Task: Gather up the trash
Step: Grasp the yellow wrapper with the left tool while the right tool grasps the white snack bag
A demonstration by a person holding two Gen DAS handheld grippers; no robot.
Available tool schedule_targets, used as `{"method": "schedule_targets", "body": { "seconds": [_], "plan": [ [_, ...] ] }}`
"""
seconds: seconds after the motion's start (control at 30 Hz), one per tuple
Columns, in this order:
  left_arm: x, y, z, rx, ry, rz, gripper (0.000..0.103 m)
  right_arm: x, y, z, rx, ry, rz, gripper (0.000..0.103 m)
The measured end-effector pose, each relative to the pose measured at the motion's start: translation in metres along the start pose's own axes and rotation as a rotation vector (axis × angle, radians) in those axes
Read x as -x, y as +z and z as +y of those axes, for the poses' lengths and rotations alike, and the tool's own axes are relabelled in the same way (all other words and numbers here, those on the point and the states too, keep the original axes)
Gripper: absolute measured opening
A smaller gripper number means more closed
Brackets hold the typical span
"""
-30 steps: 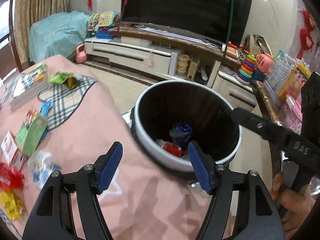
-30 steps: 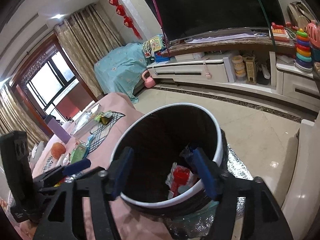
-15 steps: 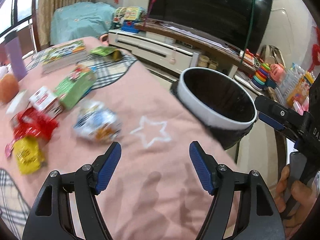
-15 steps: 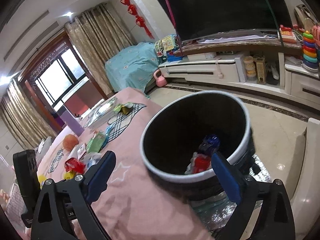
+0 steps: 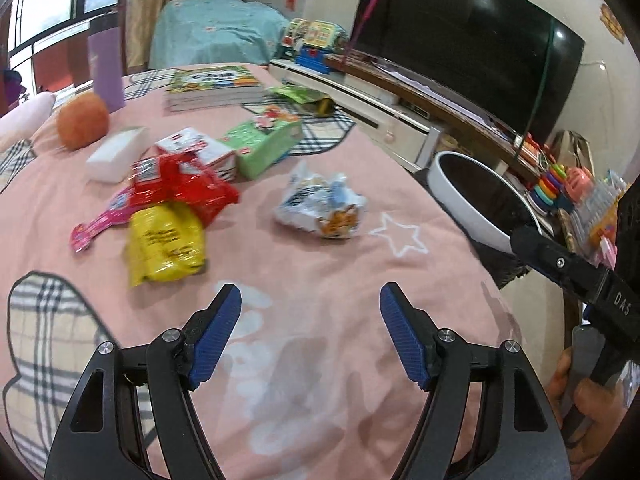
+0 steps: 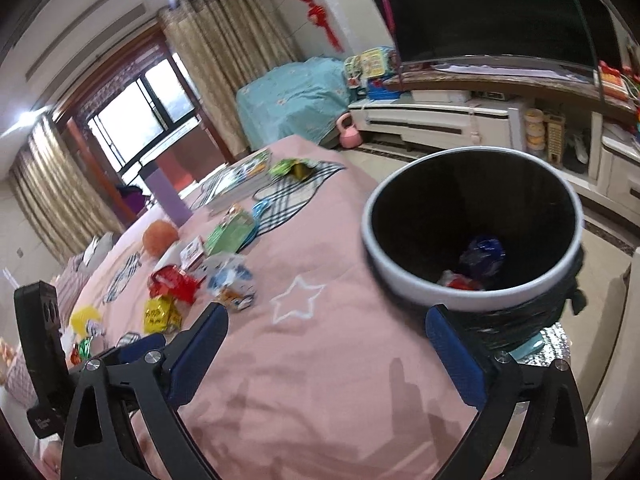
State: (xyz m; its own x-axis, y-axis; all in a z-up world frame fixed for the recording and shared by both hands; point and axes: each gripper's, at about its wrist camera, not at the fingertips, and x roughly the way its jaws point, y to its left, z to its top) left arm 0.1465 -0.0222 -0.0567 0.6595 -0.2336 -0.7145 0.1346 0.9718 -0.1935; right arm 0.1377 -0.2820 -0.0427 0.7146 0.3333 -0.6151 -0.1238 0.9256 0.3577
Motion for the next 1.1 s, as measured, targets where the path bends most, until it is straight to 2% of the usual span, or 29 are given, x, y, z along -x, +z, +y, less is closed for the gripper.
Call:
{"method": "schedule_targets", "body": {
  "seconds": [0.53,1.0,1.1],
  "plan": [
    [0.021,-0.018,0.061,0.128,0.047,-0.013,0.074,-0.031,-0.019,0.058,0.104,0.049,0.074,0.100],
    [0.014,-0.012,0.082,0.179,0.051,-0.001,0.074,-0.049,-0.019,0.068,0.100,0.076,0.104,0.100],
    [0.012,-0.009,0.088,0.198,0.033,-0.004,0.074,-0.054,-0.018,0.069,0.094,0.080,0.112,0.100]
  ]
}}
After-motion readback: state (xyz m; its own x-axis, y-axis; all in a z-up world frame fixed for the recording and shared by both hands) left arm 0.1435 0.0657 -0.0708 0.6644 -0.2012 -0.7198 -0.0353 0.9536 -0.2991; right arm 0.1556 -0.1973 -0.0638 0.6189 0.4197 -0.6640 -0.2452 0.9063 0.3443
